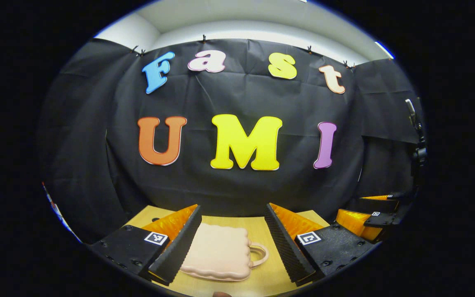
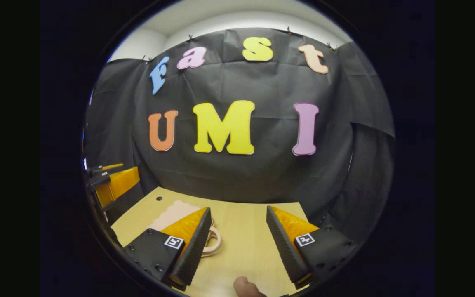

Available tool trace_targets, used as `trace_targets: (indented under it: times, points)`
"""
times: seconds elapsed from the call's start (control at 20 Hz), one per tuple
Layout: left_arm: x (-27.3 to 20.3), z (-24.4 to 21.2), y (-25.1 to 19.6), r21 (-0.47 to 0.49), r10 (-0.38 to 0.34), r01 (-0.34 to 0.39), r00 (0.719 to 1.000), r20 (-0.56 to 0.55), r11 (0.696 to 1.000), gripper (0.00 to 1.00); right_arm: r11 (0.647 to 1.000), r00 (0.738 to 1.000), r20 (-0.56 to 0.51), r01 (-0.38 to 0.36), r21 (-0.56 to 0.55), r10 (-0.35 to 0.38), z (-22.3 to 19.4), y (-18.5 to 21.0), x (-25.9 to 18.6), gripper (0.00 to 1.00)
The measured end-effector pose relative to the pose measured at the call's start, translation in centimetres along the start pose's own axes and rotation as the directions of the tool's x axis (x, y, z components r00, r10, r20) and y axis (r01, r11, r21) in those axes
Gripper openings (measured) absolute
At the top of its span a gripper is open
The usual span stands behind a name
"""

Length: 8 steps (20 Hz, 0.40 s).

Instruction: First open the suitcase, pack the skin care products into it, and then close the suitcase.

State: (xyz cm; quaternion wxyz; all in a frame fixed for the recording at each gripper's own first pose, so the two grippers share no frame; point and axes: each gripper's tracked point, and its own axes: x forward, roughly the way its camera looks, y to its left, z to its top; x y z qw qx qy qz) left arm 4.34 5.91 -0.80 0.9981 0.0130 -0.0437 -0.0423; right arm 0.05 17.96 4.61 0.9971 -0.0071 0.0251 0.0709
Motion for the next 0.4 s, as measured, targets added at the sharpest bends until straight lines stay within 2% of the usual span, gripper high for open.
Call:
trace_targets:
  times: [0.05, 0.1, 0.3, 0.35, 0.4]
  points:
    - [-0.2, -0.1, 0.2, 0.005, -0.007, 0.007, 1.000, 0.002, 1.000, 0.98, 1.000, 1.000, 0.014, -0.003, -0.019, 0.004, 0.4, 0.8, -0.4, 0.76]
    - [-0.5, -0.4, 0.2, 0.001, -0.017, 0.017, 1.000, -0.004, 1.000, 0.98, 0.999, 1.000, 0.028, -0.004, -0.035, 0.005, 0.5, 1.5, -0.6, 0.79]
    - [-1.3, -1.7, 1.5, -0.016, -0.038, 0.038, 0.999, -0.030, 0.999, 0.98, 0.996, 0.998, 0.063, -0.004, -0.084, 0.010, 0.6, 3.9, -1.9, 0.80]
    - [-1.4, -2.3, 1.5, -0.010, -0.044, 0.044, 0.998, -0.040, 0.999, 0.89, 0.997, 0.998, 0.062, -0.004, -0.082, 0.009, 0.5, 4.4, -2.2, 0.79]
    - [-1.6, -2.7, 1.8, -0.002, -0.046, 0.046, 0.998, -0.048, 0.999, 0.89, 0.997, 0.998, 0.060, -0.004, -0.079, 0.009, 0.3, 4.9, -2.3, 0.79]
